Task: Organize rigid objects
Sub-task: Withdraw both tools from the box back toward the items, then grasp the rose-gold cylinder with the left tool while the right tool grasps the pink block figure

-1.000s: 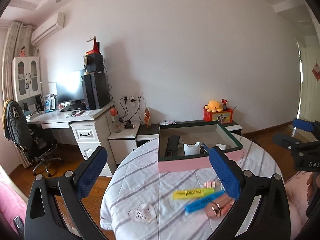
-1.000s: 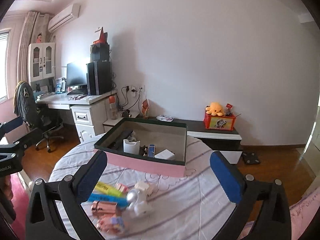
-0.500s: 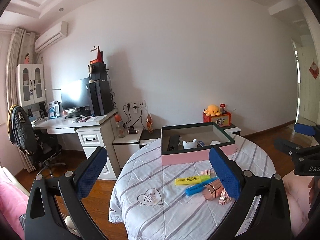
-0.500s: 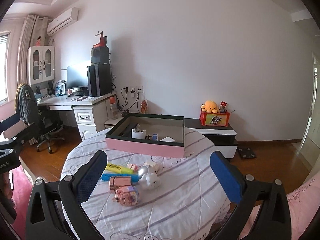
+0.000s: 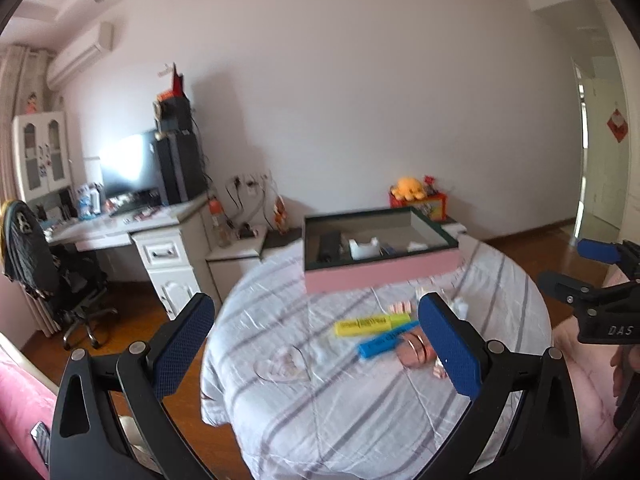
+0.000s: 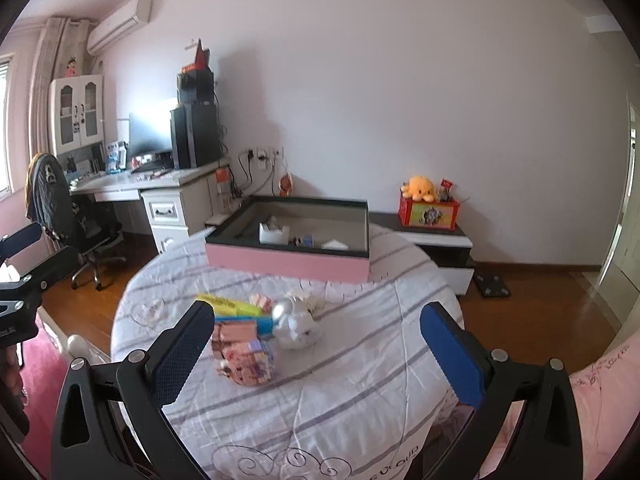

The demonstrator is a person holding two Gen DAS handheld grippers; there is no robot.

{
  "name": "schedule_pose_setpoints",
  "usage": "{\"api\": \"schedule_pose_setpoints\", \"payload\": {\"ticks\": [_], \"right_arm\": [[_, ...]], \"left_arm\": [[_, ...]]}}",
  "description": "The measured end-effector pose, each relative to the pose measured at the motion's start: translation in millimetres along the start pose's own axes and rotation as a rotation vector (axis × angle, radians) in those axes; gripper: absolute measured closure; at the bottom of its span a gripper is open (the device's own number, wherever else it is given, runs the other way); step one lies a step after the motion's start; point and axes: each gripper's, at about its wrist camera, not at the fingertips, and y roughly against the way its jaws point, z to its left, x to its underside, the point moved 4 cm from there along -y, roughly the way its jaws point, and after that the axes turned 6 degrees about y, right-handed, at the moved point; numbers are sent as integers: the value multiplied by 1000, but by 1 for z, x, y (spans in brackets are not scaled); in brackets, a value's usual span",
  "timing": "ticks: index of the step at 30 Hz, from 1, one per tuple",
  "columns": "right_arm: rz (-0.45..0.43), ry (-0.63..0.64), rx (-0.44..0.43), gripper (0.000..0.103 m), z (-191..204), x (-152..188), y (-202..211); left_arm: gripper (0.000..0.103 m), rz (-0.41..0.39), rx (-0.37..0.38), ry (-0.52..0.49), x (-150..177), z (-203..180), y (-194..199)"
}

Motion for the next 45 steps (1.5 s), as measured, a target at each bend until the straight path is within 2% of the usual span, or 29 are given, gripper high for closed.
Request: {"api": "schedule_pose_setpoints", "payload": {"ticks": [8, 12, 15, 22, 27, 30, 32, 35, 40, 43, 45], "right_arm": [[129, -29, -1, 0, -14, 37, -42], [178, -39, -40, 0, -11, 53, -60], [184, -29, -79, 0, 5, 59, -69], [224, -5, -159, 0, 42, 62, -100], [244, -30, -202, 0, 48, 65, -118], [251, -50, -245, 10, 47, 66, -125], [253, -51, -282, 35, 48, 67, -126], [258, -44, -296, 35, 46, 68, -125], [242, -32, -222, 35, 19, 70, -114], [231, -38, -147, 35, -10, 71, -112], [225, -61, -129, 35, -26, 71, -114]], "left_arm": [[0, 124, 74, -44, 30, -33, -41], [0, 161, 58, -49, 38, -35, -57], [0, 180, 47, -40, 40, -29, -64], [0, 215, 25, -42, 52, -14, -73], [0, 241, 26, -38, 59, -9, -80], [0, 250, 39, -37, 62, -10, -83], [0, 259, 45, -39, 64, -13, -86], [0, 273, 55, -49, 68, -22, -91], [0, 299, 87, -30, 69, -43, -103], [0, 310, 103, -20, 71, -62, -111], [0, 319, 103, 9, 72, -72, -118]]}}
